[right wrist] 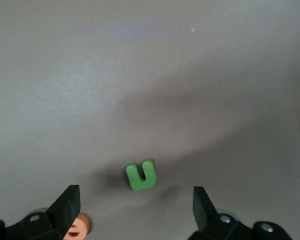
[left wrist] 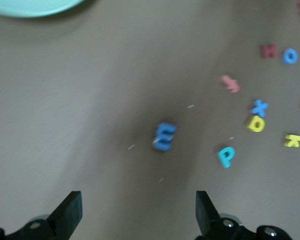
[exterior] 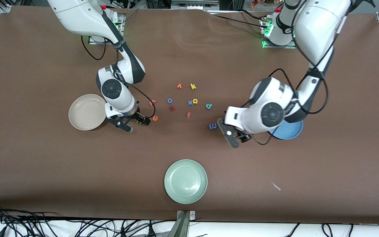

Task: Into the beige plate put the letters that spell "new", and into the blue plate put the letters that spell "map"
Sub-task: 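Reach the right gripper to the green u while the left gripper reaches the blue m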

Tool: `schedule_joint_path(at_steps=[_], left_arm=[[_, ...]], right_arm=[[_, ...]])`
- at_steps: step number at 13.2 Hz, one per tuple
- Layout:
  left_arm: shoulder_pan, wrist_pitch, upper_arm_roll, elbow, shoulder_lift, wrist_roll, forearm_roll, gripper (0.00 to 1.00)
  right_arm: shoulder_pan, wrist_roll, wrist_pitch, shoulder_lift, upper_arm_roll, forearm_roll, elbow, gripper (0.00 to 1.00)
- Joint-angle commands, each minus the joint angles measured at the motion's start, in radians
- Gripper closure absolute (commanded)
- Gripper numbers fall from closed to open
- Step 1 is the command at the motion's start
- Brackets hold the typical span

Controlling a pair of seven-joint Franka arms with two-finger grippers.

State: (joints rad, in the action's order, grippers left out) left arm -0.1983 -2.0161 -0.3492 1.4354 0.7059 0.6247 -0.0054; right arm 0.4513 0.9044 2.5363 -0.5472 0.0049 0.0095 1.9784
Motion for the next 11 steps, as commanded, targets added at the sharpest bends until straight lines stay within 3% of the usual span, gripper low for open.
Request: schedule_joint_path(at_steps=[1, 4, 6, 8, 11], left_arm=[[-0.064, -0.059, 0.012, -0.003, 0.047, 0.119, 0.022, 0.00], [-0.095, -0.131, 0.010, -0.001, 0.107, 0.141, 0.132, 0.00], [-0.096, -0.148, 0.010, -0.001, 0.130, 0.141, 0.188, 0.00], [-0.104, -0.179, 0.010, 0.011, 0.145, 0.142, 0.197, 0.04], [-0.113, -0.216, 0.010, 0.019, 0.165, 0.144, 0.246, 0.28]], right_arm=[[-0.002, -0.015, 0.019, -0.010, 0.000, 0.014, 0.005, 0.00], [-0.014, -0.024, 0.027, -0.023, 0.000, 0.010, -0.001, 0.06], [-0.014, -0.029, 0.036, -0.034, 0.000, 0.012, -0.003, 0.18], [-0.014, -0.029, 0.036, -0.036, 0.001, 0.015, -0.003, 0.36], [-0.017, -0.029, 0.035, -0.036, 0.001, 0.015, -0.003, 0.60]])
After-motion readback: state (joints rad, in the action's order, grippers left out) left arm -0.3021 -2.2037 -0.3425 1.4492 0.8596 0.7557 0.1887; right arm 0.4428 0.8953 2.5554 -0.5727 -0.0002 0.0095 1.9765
